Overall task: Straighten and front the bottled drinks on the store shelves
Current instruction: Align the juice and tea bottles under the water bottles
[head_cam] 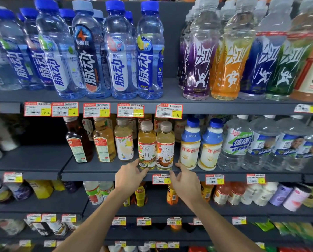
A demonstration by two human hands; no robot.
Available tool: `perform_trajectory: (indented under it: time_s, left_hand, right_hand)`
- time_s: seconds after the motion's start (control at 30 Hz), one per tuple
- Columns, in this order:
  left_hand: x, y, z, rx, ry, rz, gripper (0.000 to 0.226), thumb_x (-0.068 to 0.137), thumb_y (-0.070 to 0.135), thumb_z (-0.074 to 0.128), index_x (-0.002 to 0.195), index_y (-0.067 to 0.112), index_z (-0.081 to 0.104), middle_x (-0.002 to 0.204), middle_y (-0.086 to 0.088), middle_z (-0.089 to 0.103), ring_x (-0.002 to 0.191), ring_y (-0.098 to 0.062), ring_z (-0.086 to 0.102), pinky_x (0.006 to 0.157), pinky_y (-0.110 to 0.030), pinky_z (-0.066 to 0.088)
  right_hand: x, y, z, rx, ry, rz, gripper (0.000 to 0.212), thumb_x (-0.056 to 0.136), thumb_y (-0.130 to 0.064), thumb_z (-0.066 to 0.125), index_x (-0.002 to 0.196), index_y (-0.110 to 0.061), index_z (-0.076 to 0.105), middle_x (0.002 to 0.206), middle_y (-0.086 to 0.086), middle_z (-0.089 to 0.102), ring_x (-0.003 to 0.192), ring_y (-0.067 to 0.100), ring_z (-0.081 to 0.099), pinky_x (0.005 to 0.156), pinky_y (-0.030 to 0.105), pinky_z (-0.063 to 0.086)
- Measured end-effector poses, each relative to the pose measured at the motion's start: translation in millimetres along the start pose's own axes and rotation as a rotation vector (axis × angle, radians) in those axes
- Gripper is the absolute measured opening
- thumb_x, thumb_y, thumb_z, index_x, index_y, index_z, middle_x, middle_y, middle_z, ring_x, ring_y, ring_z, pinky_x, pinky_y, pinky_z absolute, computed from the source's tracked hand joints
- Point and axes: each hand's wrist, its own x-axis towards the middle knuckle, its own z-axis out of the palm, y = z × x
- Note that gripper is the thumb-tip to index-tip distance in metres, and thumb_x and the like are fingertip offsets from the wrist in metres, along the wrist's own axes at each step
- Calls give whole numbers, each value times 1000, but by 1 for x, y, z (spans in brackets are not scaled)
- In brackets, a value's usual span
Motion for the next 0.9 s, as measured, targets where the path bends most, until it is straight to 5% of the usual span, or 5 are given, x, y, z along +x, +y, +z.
perform_trajectory:
  time_s: [0.1,0.17,0.43,0.63,0.9]
  left_hand:
    - [-2,2,0,6,-2,-3,57,93,55,60,141,25,54,70,14,66,79,-8,65,72,-35,58]
    - [-1,3,-1,12,-5,-7,57,93,55,60,141,25,54,70,14,67,79,-8,65,72,-34,58]
    - [-2,7,-3,27,-6,-40,61,92,54,62,145,27,51,68,14,67,81,-8,64,74,-36,58]
    - [-4,8,-2,27,4,-48,62,92,54,62,146,26,50,64,14,66,76,-5,63,70,-34,58]
    - [-3,7,1,16,9,-46,61,91,53,62,145,24,52,65,16,65,77,-5,62,70,-33,56]
  right_hand:
    - [-6,13,-7,42,118,12,20,96,-44,60,104,-26,65,51,-11,53,56,0,57,55,25,44]
    - [-7,19,-14,73,262,60,25,91,-48,66,88,-24,59,49,-12,51,51,-2,54,49,20,37]
    - [-1,11,-22,-9,376,175,73,82,-66,69,130,-12,56,55,-13,57,56,9,60,48,23,36]
    - [2,-5,-14,18,354,299,63,89,-60,64,131,-15,51,77,-1,73,77,22,71,62,32,53]
    - [4,4,-18,42,356,256,66,88,-63,63,132,-15,53,71,-9,70,79,19,70,64,32,49]
